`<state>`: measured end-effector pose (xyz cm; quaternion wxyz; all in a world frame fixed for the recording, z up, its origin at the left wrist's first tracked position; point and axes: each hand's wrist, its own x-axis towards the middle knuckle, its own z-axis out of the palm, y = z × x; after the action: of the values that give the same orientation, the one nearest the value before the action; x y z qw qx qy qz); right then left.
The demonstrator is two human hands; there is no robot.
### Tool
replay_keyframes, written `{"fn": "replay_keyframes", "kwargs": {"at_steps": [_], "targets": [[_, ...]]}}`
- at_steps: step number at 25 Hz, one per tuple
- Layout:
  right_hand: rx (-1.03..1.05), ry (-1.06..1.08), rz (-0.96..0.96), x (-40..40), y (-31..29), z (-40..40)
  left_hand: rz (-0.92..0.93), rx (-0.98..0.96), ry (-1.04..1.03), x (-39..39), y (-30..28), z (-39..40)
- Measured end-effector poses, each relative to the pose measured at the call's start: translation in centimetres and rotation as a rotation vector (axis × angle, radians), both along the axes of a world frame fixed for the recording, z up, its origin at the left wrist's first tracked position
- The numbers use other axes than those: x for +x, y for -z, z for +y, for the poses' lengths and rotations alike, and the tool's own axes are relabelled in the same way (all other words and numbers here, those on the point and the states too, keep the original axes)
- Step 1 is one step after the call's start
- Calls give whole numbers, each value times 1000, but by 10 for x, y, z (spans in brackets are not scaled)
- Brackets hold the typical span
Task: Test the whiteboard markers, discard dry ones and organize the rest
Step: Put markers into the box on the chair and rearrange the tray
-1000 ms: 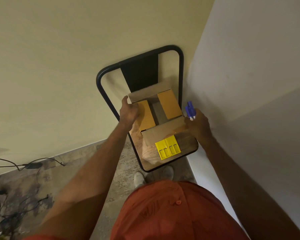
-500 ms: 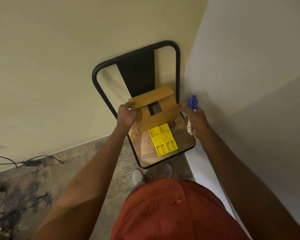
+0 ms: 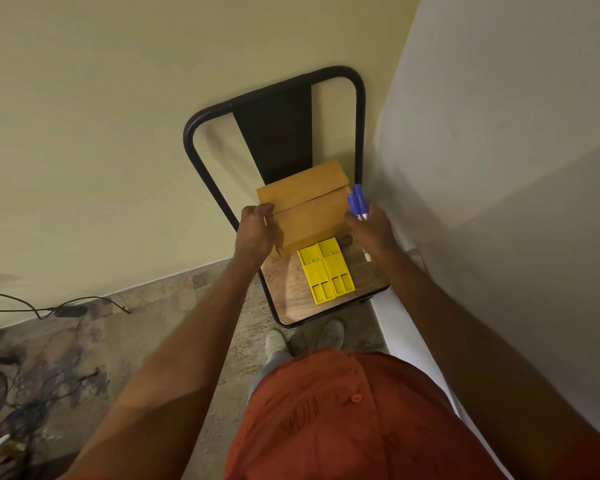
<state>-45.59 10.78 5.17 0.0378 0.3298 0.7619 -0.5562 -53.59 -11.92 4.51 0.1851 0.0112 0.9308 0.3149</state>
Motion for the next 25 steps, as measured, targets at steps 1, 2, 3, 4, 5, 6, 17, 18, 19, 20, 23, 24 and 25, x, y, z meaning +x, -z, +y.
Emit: {"fn": "replay_keyframes", "kwargs": {"at_steps": [1,2,3,4,5,6,17,18,19,20,23,24,25], "targets": [[3,-8,4,1,1,0,4,-9,9,2,2,0],[4,-15,8,1,1,0,11,-20,20,3,3,0],[3,-21,13,1,2,1,19,-31,29,5,3,1],[1,-26,17,2,2,1,24,-41,35,6,2,2],[-2,-28,20,2,2,2,30,-48,38,7,1,3],[-6,-28,23,3,0,2,37,-55,41,10,1,4],[-198,-66,47,64,-27,-21,187,44,155,66,-38,43],[-242,-71,37,76,-28,-25,113,180,190,74,-44,48],[-275,-79,25,88,-29,-30,23,304,220,84,-51,53],[-290,-95,7,100,-32,-35,-56,399,253,94,-58,56],[-322,-117,-41,143,-47,-57,-153,458,449,125,-66,54],[-332,-108,-49,159,-52,-63,-134,435,516,137,-65,52],[-330,-107,-58,175,-56,-68,-100,417,570,148,-61,48]]}}
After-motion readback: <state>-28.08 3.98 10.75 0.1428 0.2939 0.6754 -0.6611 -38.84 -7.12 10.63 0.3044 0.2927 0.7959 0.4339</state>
